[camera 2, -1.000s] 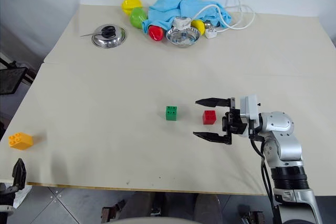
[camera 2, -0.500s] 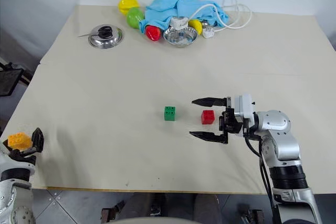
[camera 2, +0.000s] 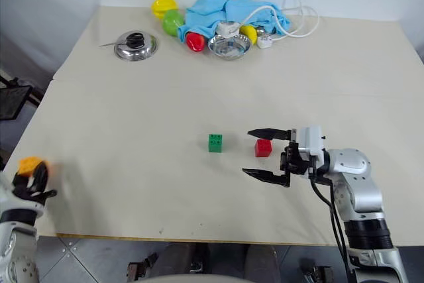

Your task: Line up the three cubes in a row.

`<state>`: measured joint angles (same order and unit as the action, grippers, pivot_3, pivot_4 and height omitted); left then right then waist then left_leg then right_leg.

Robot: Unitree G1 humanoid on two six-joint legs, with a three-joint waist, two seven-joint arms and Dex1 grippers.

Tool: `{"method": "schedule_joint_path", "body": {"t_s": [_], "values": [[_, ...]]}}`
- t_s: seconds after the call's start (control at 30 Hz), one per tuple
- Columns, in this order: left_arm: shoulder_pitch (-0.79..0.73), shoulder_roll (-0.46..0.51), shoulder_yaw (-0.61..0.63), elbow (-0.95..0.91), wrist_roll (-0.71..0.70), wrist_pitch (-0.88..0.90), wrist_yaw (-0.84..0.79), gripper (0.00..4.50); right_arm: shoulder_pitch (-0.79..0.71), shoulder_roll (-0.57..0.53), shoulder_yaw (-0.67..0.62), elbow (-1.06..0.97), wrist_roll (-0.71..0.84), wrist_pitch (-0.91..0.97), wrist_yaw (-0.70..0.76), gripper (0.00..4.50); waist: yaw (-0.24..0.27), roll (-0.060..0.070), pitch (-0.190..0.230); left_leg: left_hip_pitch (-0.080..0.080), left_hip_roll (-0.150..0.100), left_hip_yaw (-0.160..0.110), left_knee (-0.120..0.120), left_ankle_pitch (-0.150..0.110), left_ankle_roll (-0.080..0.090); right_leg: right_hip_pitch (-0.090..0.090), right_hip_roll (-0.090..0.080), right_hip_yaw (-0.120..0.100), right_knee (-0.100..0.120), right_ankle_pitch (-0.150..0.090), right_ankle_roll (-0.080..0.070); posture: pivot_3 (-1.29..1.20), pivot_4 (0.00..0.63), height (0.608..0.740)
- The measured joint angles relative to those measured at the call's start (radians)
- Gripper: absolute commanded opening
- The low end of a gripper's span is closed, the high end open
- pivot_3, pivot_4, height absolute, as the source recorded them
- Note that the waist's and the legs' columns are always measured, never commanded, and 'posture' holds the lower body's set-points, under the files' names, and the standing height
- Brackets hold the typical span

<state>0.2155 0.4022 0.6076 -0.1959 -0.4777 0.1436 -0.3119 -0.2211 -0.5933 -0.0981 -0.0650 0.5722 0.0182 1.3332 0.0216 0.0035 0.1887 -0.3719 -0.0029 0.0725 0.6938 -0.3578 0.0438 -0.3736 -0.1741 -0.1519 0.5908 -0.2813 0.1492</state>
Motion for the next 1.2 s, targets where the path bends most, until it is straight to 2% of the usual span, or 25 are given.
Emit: {"method": "schedule_joint_path", "body": {"t_s": [0.17, 0.23, 0.4, 0.53, 0.67, 0.9, 0.97, 1.2], "values": [[-0.258, 0.251, -0.256, 0.093, -0.020, -0.058, -0.492, 1.49, 0.121, -0.075, -0.108, -0.060, 0.023, 0.001, -0.003, 4.50, 0.012, 0.002, 0.000, 0.000, -0.001, 0.000, 0.001, 0.000, 0.000, 0.000, 0.001, 0.000, 0.000, 0.000, 0.000, 0.00, 0.150, 0.740], [-0.416, 0.288, -0.363, 0.213, 0.010, -0.080, -0.649, 1.49, 0.177, -0.103, -0.163, -0.064, 0.034, 0.000, 0.000, 4.50, 0.007, 0.004, -0.001, 0.000, -0.002, 0.003, 0.000, 0.000, 0.000, 0.000, 0.002, 0.001, 0.000, 0.000, 0.000, 0.00, 0.150, 0.740], [-0.776, 0.220, -0.593, 0.588, 0.103, -0.154, -0.932, 1.49, 0.282, -0.129, -0.273, -0.063, 0.042, -0.020, -0.002, 4.50, -0.005, 0.004, -0.001, 0.001, 0.000, 0.013, -0.001, 0.000, -0.001, -0.002, 0.008, 0.001, 0.000, 0.000, 0.000, 0.00, 0.150, 0.740], [-0.950, 0.155, -0.685, 0.867, 0.199, -0.288, -1.060, 1.49, 0.335, -0.125, -0.304, -0.087, 0.042, -0.022, -0.033, 4.50, -0.017, 0.004, -0.001, 0.002, 0.001, 0.018, -0.001, 0.001, -0.002, -0.002, 0.009, 0.002, 0.000, 0.000, 0.000, 0.00, 0.150, 0.740], [-1.034, 0.110, -0.707, 1.076, 0.254, -0.390, -1.127, 1.49, 0.384, -0.109, -0.311, -0.141, 0.044, -0.022, -0.069, 4.50, -0.021, 0.003, 0.000, 0.001, 0.001, 0.018, -0.001, 0.001, -0.002, -0.002, 0.008, 0.002, 0.000, 0.000, 0.000, 0.00, 0.150, 0.740], [-1.089, 0.097, -0.693, 1.234, 0.283, -0.483, -1.178, 1.49, 0.428, -0.101, -0.312, -0.177, 0.046, -0.021, -0.103, 4.50, -0.019, 0.002, 0.000, 0.001, 0.001, 0.017, 0.000, 0.000, -0.002, -0.002, 0.008, 0.003, 0.000, 0.000, 0.001, 0.00, 0.150, 0.740], [-1.096, 0.096, -0.685, 1.258, 0.284, -0.485, -1.188, 2.24, 0.437, -0.099, -0.312, -0.179, 0.049, -0.021, -0.103, 4.50, -0.019, 0.002, 0.000, 0.001, 0.001, 0.017, 0.001, 0.000, -0.002, -0.002, 0.008, 0.003, 0.000, 0.000, 0.001, 0.00, 0.150, 0.740], [-1.095, 0.121, -0.675, 1.266, 0.284, -0.460, -1.190, 4.37, 0.447, -0.098, -0.312, -0.161, 0.051, -0.024, -0.087, 4.50, -0.020, 0.002, 0.000, 0.001, 0.002, 0.015, 0.002, 0.000, -0.001, -0.003, 0.008, 0.003, 0.001, 0.000, 0.001, 0.00, 0.150, 0.740]]}}
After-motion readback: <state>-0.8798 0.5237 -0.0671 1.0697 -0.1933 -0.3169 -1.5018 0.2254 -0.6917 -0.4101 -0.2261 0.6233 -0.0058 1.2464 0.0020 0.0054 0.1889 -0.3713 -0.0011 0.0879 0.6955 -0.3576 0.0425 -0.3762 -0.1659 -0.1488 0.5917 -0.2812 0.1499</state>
